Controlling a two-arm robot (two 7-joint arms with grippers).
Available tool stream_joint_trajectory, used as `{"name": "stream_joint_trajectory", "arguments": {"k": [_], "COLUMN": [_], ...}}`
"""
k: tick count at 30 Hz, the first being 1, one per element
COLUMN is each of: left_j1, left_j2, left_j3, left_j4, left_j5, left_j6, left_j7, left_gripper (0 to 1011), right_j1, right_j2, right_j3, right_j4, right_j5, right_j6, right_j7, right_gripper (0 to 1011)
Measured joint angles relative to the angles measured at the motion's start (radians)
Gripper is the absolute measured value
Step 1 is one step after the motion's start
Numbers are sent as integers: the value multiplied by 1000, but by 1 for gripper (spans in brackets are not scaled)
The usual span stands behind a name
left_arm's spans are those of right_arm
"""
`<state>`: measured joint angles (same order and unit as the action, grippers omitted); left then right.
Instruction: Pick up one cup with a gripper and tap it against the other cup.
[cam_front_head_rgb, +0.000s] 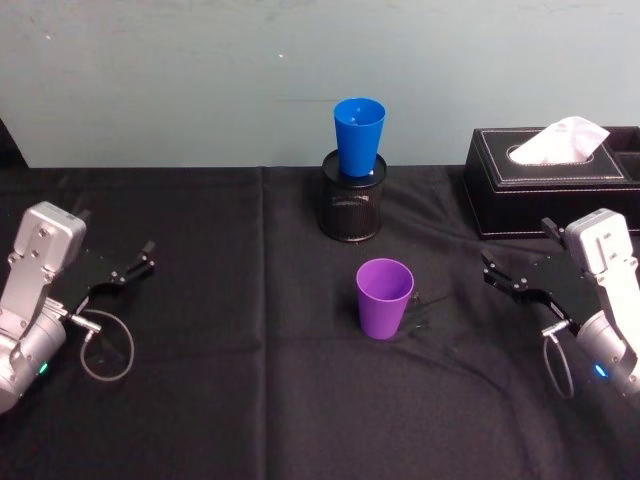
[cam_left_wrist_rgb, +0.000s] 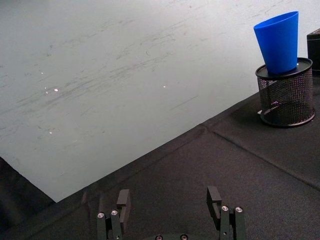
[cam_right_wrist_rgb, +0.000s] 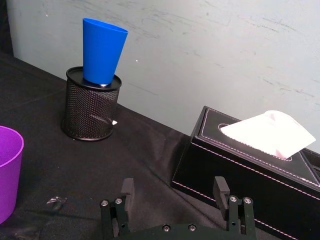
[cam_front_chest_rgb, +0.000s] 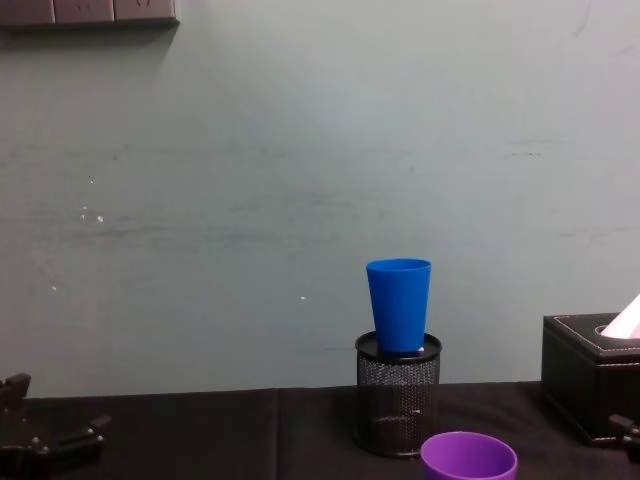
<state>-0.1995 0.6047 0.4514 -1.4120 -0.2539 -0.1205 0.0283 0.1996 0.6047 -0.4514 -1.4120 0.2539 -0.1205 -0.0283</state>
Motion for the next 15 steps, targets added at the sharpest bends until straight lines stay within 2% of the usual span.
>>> {"name": "stream_joint_trajectory", "arguments": {"k": [15], "left_j1": [0], "left_j2": [0], "left_j3": [0], "left_j4": [0], "left_j5": [0], "left_j6": [0], "left_j7": [0], "left_gripper": [1000], "right_j1": [0], "right_j2": [0], "right_j3": [0], "right_j4": [0], "right_j5": [0], "right_j6": [0], "right_j7": [0], "right_gripper": [1003]}}
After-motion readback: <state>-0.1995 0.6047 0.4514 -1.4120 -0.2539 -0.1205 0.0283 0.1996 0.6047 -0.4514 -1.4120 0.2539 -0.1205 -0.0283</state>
